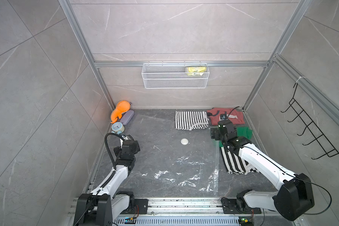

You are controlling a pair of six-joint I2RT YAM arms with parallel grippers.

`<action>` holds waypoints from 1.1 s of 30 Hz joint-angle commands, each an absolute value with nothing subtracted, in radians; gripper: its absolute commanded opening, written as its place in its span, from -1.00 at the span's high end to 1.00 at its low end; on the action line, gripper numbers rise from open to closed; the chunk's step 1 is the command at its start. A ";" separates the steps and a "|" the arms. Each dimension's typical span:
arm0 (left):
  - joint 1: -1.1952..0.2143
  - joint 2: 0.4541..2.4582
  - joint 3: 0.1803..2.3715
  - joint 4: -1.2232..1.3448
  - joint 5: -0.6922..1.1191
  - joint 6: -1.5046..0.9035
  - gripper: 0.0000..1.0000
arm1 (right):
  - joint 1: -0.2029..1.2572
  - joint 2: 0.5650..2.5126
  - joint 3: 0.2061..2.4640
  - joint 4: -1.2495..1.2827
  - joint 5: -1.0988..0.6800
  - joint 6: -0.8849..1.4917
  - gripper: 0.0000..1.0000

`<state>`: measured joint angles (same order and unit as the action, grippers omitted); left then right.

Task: Take the tank top out of the vacuum bag
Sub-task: Reset both arms

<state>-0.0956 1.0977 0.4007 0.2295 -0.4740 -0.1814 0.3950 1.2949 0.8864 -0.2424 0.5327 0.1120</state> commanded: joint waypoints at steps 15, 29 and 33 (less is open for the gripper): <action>-0.071 1.446 0.219 1.081 -0.334 0.026 -0.99 | 0.336 1.427 0.404 0.756 0.609 -0.065 -1.00; -0.016 1.502 0.327 0.914 -0.195 0.015 -0.99 | 0.184 1.568 0.293 1.116 0.268 -0.040 -1.00; 0.025 1.503 0.357 0.857 -0.140 -0.012 -0.99 | 0.114 1.536 0.341 0.950 0.148 0.018 -1.00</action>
<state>0.0002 1.5173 0.3298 0.8986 -0.2043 0.0113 0.1425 1.5314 0.3241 1.0412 0.2695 -0.0292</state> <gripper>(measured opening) 0.995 0.993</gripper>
